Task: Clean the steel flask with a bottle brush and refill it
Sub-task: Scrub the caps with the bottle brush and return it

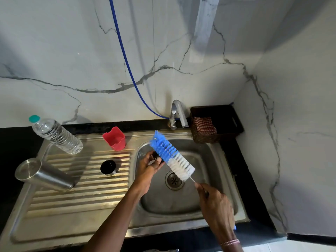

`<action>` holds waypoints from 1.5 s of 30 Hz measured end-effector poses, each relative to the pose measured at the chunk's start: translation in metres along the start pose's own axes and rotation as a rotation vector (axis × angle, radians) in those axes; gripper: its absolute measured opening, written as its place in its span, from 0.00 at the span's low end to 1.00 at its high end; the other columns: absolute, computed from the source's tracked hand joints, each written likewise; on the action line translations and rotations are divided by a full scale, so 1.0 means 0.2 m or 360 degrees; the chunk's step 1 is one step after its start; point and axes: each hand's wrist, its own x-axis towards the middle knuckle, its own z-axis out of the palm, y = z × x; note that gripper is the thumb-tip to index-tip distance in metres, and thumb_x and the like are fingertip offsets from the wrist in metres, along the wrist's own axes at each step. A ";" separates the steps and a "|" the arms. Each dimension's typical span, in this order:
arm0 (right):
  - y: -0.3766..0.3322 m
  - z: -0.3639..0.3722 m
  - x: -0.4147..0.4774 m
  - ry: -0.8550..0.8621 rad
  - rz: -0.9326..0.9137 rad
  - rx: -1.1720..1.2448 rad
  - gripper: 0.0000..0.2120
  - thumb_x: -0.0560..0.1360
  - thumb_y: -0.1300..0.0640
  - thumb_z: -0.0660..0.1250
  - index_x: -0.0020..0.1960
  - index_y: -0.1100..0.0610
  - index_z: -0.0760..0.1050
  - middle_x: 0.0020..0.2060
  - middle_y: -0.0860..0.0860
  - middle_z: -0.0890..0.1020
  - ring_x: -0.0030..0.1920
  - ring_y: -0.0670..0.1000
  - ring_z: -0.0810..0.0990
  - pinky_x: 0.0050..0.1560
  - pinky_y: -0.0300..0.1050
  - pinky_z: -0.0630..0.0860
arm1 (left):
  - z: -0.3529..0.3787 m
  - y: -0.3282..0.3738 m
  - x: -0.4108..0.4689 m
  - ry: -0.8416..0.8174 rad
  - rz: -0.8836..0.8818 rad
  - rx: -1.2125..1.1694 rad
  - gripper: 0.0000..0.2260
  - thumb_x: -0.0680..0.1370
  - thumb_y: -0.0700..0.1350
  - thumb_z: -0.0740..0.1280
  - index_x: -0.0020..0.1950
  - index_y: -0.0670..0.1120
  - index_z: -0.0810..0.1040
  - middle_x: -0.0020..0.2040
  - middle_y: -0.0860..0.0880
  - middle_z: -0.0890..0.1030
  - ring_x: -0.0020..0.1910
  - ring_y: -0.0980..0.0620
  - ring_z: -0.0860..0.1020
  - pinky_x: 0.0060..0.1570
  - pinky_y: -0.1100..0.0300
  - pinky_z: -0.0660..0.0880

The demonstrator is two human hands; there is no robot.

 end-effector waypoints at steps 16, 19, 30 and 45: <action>0.07 0.09 0.07 -0.0113 -0.0053 0.0321 0.13 0.79 0.35 0.63 0.50 0.40 0.81 0.27 0.43 0.76 0.30 0.49 0.75 0.33 0.44 0.72 | -0.04 0.04 0.05 0.0130 0.0079 0.0314 0.16 0.80 0.32 0.69 0.65 0.46 0.81 0.57 0.50 0.86 0.58 0.54 0.83 0.59 0.58 0.79; 0.12 0.14 0.04 -0.0141 -0.0020 0.0402 0.10 0.78 0.34 0.63 0.47 0.36 0.81 0.30 0.43 0.79 0.33 0.50 0.77 0.36 0.48 0.75 | -0.06 0.06 0.06 0.0190 0.0089 0.0383 0.19 0.76 0.30 0.72 0.61 0.49 0.81 0.53 0.52 0.86 0.54 0.56 0.83 0.53 0.64 0.79; 0.23 0.21 0.00 -0.0102 0.0051 0.0493 0.08 0.76 0.34 0.66 0.43 0.33 0.82 0.30 0.43 0.81 0.33 0.46 0.79 0.39 0.49 0.78 | -0.01 0.05 0.03 0.0116 -0.0133 0.0113 0.08 0.86 0.44 0.59 0.59 0.49 0.78 0.45 0.47 0.85 0.41 0.50 0.82 0.44 0.56 0.82; 0.29 0.22 0.01 -0.0044 0.0083 0.0568 0.09 0.75 0.34 0.65 0.38 0.30 0.80 0.32 0.43 0.83 0.35 0.45 0.81 0.38 0.44 0.77 | -0.02 0.12 0.05 0.0123 -0.0138 -0.0209 0.13 0.84 0.42 0.64 0.69 0.43 0.76 0.61 0.43 0.83 0.55 0.48 0.85 0.52 0.56 0.83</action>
